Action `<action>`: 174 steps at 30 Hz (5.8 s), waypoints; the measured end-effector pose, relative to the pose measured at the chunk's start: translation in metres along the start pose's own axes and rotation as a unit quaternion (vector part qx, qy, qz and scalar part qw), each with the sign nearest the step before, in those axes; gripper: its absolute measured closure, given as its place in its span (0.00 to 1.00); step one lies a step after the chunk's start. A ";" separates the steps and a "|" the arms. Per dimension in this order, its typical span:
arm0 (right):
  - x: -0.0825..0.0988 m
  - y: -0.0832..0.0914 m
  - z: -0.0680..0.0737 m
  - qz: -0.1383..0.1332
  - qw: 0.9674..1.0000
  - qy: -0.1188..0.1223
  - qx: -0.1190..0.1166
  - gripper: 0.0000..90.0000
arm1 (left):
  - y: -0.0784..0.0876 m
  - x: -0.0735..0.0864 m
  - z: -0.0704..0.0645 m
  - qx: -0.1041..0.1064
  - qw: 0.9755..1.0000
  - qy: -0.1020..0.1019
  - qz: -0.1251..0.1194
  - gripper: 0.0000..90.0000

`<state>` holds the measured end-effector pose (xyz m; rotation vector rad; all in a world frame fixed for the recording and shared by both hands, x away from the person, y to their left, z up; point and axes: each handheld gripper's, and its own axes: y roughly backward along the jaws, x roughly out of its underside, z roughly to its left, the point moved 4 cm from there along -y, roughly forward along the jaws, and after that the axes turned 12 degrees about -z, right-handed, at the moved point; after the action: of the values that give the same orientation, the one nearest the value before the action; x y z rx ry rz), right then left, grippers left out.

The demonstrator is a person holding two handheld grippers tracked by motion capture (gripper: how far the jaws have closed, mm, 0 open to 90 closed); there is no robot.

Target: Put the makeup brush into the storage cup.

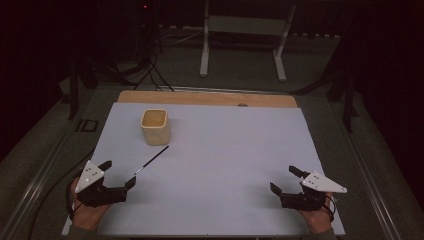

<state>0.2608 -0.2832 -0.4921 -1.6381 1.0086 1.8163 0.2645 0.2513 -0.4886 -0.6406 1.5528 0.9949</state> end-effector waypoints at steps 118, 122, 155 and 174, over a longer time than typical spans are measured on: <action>-0.004 0.006 -0.004 -0.024 0.999 0.002 -0.023 0.10 | -0.107 -0.060 0.009 0.034 0.969 -0.049 0.240 0.04; -0.003 0.006 -0.004 -0.023 0.999 0.003 -0.022 0.10 | -0.109 -0.057 0.011 0.041 0.961 -0.054 0.270 0.04; -0.002 0.006 -0.004 -0.017 1.000 0.003 -0.021 0.10 | -0.133 -0.031 0.011 0.039 0.918 -0.078 0.386 0.06; -0.002 0.006 -0.004 -0.017 1.000 0.002 -0.021 0.10 | -0.147 -0.002 0.017 0.031 0.901 -0.066 0.427 0.12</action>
<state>0.2587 -0.2894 -0.4891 -1.6754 0.9452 1.8249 0.3956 0.1931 -0.5236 0.2096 1.7541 1.5792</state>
